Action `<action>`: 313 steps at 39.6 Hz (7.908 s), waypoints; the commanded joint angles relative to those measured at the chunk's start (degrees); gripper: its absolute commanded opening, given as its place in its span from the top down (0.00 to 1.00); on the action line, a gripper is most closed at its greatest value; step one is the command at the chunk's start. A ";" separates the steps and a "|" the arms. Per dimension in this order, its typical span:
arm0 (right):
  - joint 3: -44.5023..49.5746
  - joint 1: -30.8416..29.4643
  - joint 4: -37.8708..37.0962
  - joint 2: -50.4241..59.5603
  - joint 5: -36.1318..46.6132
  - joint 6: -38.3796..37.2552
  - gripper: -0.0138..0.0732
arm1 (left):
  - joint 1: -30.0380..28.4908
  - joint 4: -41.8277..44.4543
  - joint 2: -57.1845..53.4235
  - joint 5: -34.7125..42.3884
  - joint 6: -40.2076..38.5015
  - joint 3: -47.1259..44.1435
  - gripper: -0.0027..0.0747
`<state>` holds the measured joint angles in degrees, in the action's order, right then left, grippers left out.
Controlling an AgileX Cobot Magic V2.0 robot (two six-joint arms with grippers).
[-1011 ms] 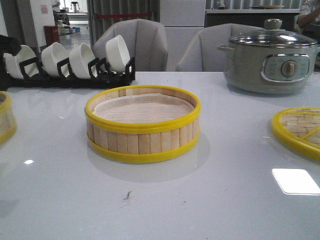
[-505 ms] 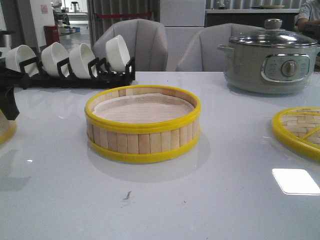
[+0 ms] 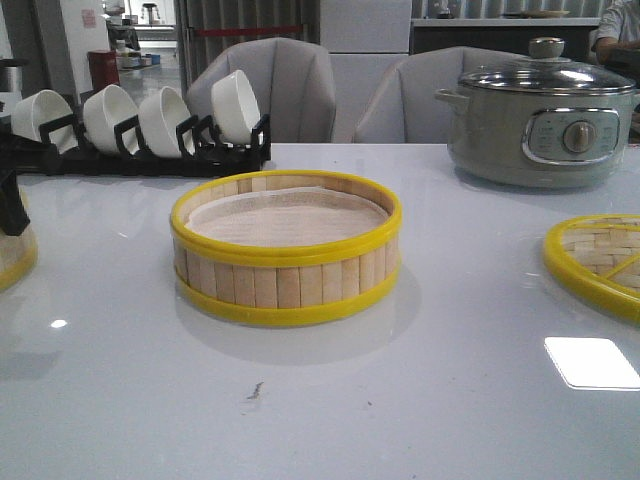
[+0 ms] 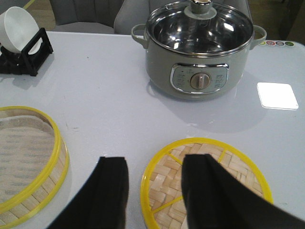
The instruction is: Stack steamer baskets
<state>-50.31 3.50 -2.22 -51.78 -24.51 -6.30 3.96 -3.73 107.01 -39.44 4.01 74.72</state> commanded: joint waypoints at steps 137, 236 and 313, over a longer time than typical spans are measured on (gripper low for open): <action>-2.39 -0.08 0.88 0.44 2.59 -0.08 0.40 | 39.01 -2.33 7.98 -12.85 -2.59 34.65 0.48; -2.39 -0.08 0.96 0.44 2.19 -0.08 0.40 | 0.76 0.80 -78.21 9.92 -5.62 -40.90 0.86; -2.32 -0.08 4.26 0.29 -8.63 -0.08 0.78 | 0.76 1.21 -78.33 11.68 -5.62 -43.36 0.86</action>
<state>-50.31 3.50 2.12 -51.78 -35.88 -6.53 4.67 -2.35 28.62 -32.57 -1.23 29.67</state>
